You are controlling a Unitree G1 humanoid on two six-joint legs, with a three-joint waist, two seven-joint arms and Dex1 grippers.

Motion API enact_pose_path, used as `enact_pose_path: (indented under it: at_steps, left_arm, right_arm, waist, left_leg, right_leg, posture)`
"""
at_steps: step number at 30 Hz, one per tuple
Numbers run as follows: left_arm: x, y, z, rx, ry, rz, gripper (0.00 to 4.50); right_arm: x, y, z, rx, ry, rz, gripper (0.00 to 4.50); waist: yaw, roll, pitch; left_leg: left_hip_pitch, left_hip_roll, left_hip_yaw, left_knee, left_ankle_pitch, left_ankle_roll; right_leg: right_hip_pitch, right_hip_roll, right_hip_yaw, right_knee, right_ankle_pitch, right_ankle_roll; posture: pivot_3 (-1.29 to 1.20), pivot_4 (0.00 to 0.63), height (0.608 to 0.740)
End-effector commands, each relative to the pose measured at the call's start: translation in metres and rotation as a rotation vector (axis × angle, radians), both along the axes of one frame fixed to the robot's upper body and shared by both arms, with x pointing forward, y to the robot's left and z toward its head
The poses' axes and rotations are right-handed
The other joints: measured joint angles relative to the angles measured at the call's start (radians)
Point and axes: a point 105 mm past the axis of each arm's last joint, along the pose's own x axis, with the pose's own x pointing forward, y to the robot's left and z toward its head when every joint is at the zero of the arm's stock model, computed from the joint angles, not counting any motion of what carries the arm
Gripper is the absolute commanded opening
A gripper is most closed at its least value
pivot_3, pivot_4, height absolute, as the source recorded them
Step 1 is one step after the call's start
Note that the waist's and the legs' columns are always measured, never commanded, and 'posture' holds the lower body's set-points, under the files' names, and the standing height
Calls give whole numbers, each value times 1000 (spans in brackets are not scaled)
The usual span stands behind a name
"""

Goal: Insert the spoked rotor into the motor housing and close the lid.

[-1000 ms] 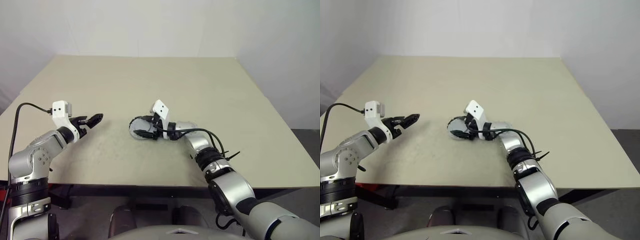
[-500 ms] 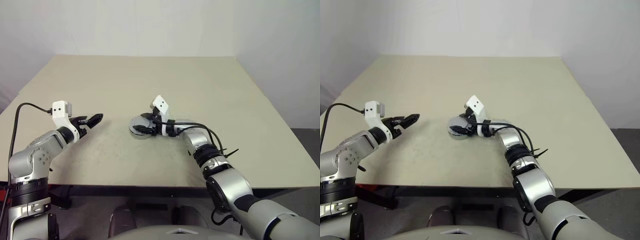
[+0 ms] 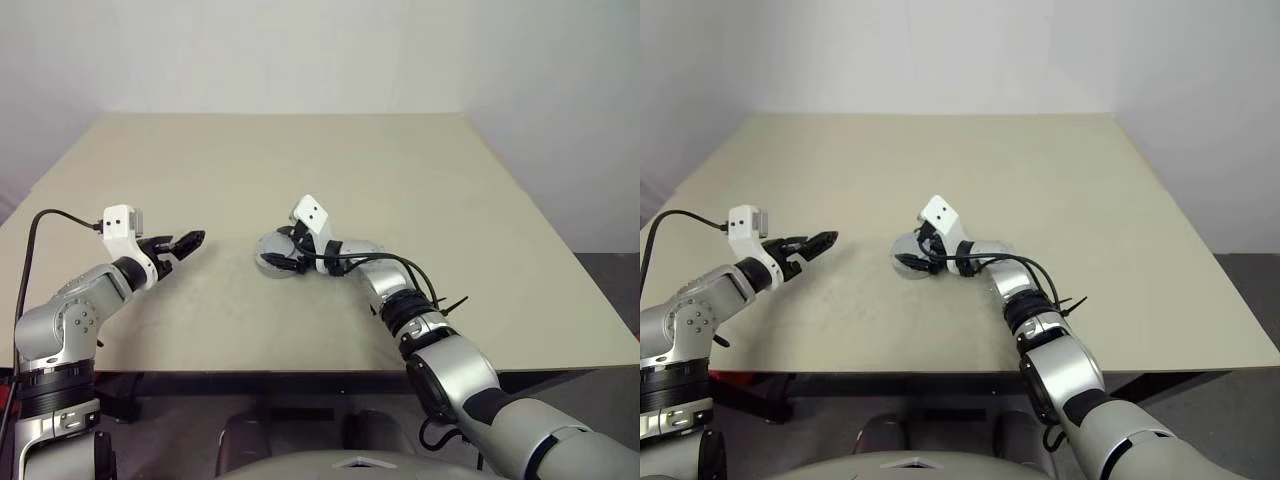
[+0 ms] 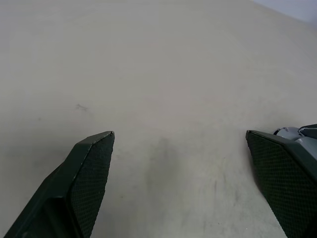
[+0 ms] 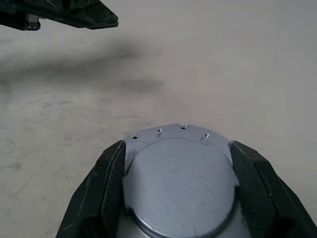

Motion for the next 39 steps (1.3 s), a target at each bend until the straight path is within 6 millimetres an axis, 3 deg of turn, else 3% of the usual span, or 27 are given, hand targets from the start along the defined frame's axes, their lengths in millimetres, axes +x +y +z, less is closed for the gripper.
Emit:
enact_pose_path:
  at_steps: [1,16,22,27,29,36,39]
  left_arm:
    - [0,-1,14,8,-55,1,4500]
    - [-3,-3,12,1,-48,1,4500]
    - [-2,-6,12,-5,-50,-6,4500]
    - [1,-26,15,-44,-56,-57,4500]
    - [3,-31,15,-59,-56,-68,4500]
    - [25,-82,9,-276,-22,-143,4500]
    - [33,-101,2,-338,15,-181,3647]
  right_arm:
    - [5,4,11,0,-37,-9,3221]
    - [5,8,5,-23,-13,-16,3221]
    - [1,-1,-13,-82,31,-8,3221]
    - [-1,-10,-31,-164,67,-28,3221]
    - [0,-10,-32,-170,68,-31,3221]
    - [1,-10,-30,-179,55,-29,3221]
    - [2,-10,-28,-179,46,-29,3221]
  waist:
    - [-2,0,0]
    - [-5,0,0]
    - [-5,0,0]
    - [-5,0,0]
    - [-4,0,0]
    - [-1,0,0]
    - [-3,1,0]
  left_leg:
    - [0,0,0,0,0,0]
    - [0,1,0,-1,0,0]
    - [0,0,0,-1,0,0]
    - [1,0,0,-1,0,0]
    - [2,0,0,-1,0,0]
    - [3,-1,0,-1,0,0]
    - [3,-1,0,-1,0,0]
  right_leg:
    - [0,0,0,0,0,0]
    - [0,0,0,0,0,0]
    - [0,0,0,-1,0,0]
    - [1,0,0,-1,0,0]
    - [2,0,0,-1,0,0]
    - [4,-1,0,-1,-4,6]
    - [4,-1,0,-1,-4,7]
  posture:
    - [0,0,740]
    - [0,0,740]
    - [0,0,740]
    - [0,0,740]
    - [0,0,740]
    - [0,0,740]
    - [0,0,740]
